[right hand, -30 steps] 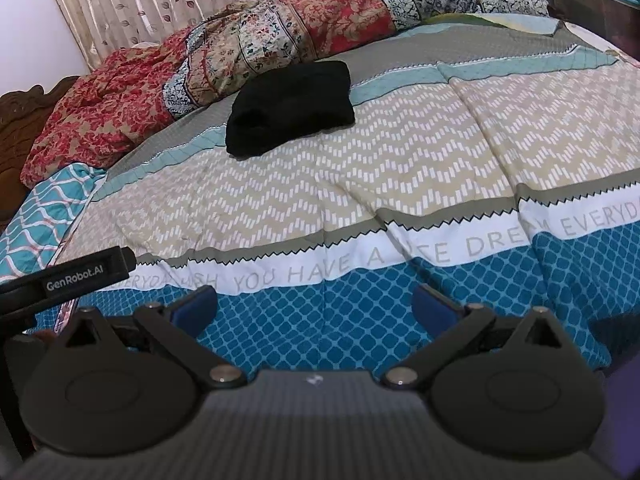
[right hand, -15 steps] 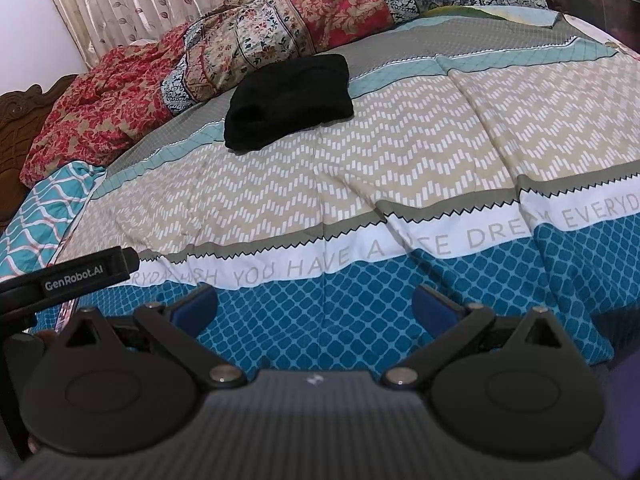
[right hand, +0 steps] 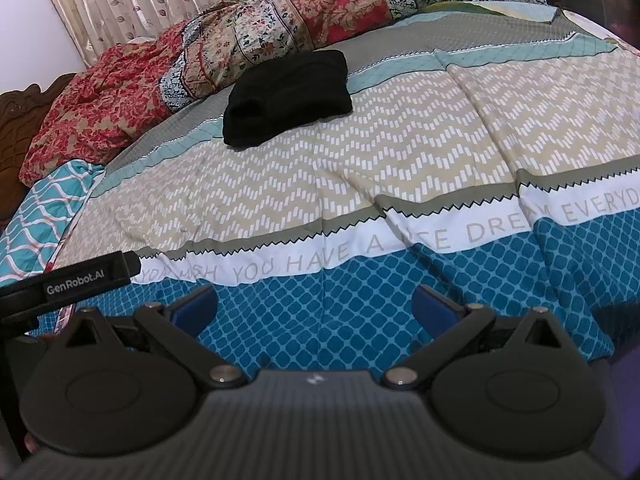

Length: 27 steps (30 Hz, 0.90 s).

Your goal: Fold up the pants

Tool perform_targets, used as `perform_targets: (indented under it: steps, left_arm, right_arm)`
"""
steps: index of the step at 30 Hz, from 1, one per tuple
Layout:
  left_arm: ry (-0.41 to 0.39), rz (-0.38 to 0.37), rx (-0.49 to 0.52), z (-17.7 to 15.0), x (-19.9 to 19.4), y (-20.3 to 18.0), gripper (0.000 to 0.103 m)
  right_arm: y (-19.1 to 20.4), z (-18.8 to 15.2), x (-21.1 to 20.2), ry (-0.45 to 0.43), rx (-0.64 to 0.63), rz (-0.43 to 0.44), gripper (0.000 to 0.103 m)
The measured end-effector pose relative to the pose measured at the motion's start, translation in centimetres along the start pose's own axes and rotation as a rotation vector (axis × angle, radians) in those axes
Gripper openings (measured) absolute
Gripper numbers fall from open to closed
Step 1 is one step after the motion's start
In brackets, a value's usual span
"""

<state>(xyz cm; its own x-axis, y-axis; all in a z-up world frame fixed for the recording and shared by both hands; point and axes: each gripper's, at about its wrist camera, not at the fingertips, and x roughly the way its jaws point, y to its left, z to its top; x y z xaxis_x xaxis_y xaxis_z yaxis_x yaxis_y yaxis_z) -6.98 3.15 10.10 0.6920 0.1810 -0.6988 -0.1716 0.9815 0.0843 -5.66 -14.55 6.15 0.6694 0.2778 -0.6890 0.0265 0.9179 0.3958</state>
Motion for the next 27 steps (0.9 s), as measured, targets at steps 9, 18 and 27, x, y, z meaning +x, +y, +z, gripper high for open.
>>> perform_targets:
  steps: [9, 18, 27]
  left_arm:
    - [0.020, 0.017, -0.004, 0.1, 0.3, 0.2, 0.103]
    - [0.067, -0.015, 0.005, -0.2, 0.9, -0.2, 0.103]
    - [0.137, -0.015, -0.028, -0.5, 2.0, 0.3, 0.103]
  right_arm:
    - [0.0, 0.1, 0.1, 0.002, -0.001, 0.000, 0.103]
    - [-0.1, 0.2, 0.2, -0.001, -0.004, -0.002, 0.103]
    - [-0.2, 0.3, 0.2, -0.003, -0.005, -0.001, 0.103]
